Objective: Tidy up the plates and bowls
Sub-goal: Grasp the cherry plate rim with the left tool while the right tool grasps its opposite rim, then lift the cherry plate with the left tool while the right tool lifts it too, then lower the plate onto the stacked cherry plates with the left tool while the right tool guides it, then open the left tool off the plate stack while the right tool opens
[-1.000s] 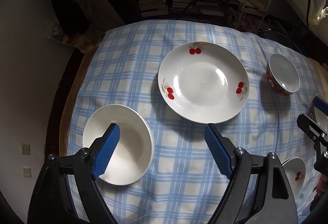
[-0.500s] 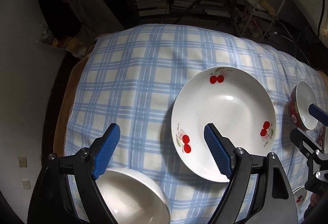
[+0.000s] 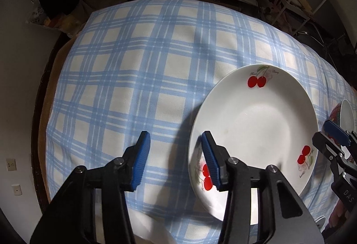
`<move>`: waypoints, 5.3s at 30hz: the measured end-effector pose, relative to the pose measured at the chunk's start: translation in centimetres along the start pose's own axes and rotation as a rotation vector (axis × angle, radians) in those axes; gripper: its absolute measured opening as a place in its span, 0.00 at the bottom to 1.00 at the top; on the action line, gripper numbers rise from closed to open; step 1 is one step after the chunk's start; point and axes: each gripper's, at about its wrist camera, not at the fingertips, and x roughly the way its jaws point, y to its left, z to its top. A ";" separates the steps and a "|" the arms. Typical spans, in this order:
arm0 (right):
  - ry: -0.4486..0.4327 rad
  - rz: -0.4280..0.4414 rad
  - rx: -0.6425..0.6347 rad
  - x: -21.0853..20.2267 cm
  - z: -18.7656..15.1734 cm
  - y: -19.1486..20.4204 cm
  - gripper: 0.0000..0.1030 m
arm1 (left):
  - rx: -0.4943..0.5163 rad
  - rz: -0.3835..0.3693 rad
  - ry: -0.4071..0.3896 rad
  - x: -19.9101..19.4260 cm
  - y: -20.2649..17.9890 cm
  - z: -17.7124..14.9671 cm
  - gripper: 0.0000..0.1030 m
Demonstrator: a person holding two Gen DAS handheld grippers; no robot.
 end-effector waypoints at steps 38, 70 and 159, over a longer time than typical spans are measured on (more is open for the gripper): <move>0.025 0.028 0.005 -3.4 -2.5 -0.9 0.11 | -0.016 -0.118 -0.011 -3.9 -2.6 -3.9 0.22; 0.011 -0.053 0.054 -14.7 -16.8 -5.8 0.11 | 0.064 -0.185 -0.027 -9.5 -12.5 -19.2 0.22; 0.083 -0.238 0.170 -14.2 -27.6 -9.0 0.14 | 0.219 -0.139 -0.021 -7.0 -20.0 -31.3 0.24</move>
